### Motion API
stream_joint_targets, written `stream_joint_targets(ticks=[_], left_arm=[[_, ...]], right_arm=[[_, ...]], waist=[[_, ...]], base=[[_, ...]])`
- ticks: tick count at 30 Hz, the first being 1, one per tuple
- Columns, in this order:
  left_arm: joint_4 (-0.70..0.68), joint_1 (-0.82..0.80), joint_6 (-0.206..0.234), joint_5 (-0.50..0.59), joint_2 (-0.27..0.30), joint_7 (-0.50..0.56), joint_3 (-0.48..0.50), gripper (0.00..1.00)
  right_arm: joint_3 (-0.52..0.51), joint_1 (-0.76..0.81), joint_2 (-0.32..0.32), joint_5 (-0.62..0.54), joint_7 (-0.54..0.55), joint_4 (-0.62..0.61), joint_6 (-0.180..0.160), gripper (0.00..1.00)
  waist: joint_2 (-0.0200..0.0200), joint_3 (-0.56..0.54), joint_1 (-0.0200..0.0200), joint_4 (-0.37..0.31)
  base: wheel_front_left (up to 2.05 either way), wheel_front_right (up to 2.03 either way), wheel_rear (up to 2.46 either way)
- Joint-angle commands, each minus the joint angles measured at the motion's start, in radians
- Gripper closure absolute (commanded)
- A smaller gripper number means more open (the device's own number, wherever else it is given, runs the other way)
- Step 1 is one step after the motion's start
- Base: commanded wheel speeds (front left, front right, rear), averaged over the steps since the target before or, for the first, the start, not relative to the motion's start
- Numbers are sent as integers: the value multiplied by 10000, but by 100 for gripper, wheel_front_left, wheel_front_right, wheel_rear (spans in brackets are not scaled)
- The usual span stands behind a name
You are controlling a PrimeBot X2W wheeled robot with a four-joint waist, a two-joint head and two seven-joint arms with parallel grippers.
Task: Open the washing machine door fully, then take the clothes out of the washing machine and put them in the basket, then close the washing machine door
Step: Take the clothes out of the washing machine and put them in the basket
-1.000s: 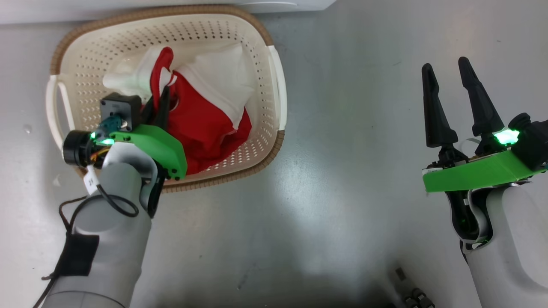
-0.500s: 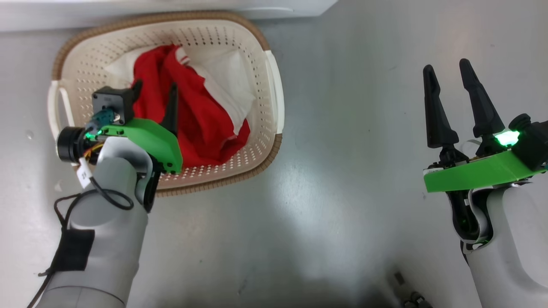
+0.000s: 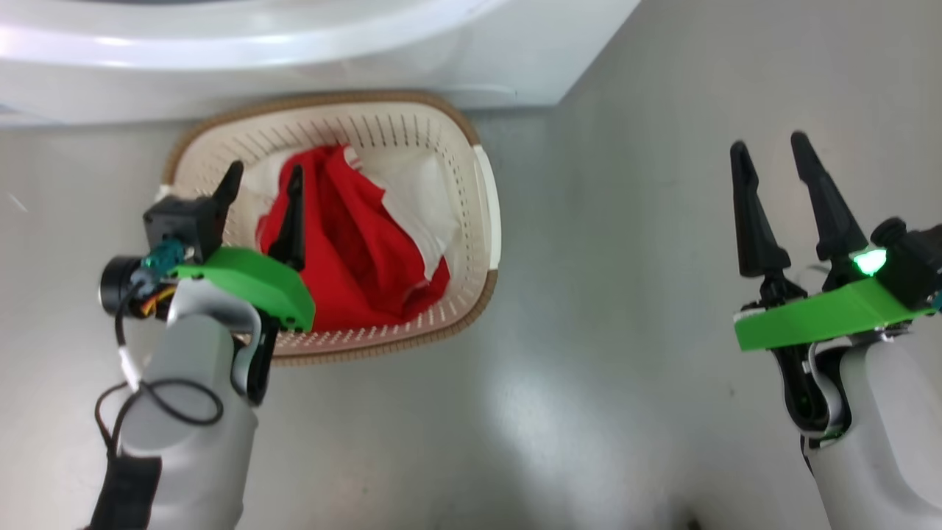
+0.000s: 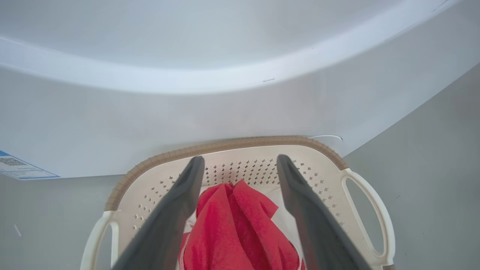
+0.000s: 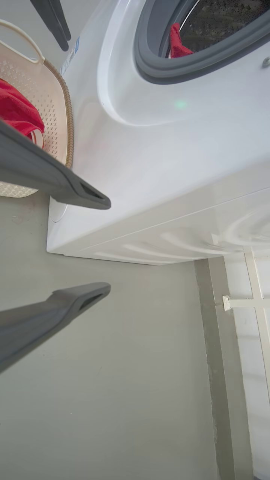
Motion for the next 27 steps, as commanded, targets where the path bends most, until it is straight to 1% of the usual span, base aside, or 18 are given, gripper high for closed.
stream_joint_targets(ticks=[1,9,13,23,27], left_arm=[[-410,533,-30,99,283,-80,319,0],[-1860,1649,-47,308,270,-80,730,0],[-2632,2264,-51,347,268,-80,786,0],[-4335,4074,-64,656,267,-80,1102,0],[-4824,4681,-74,693,267,-80,1178,0]], right_arm=[[163,425,-72,-82,-63,-154,60,0],[165,923,-225,-48,-63,40,60,0],[153,1227,-283,-9,-63,139,60,0],[138,2150,-321,42,-63,284,60,0],[88,2520,-341,62,-63,284,60,0]], waist=[[-1,-686,0,184],[-1,-1825,0,396],[-1,-2382,0,467],[-1,-3739,0,515],[-1,-4124,0,518]], base=[[0,0,0],[0,0,0],[0,0,0],[0,0,0],[0,0,0]])
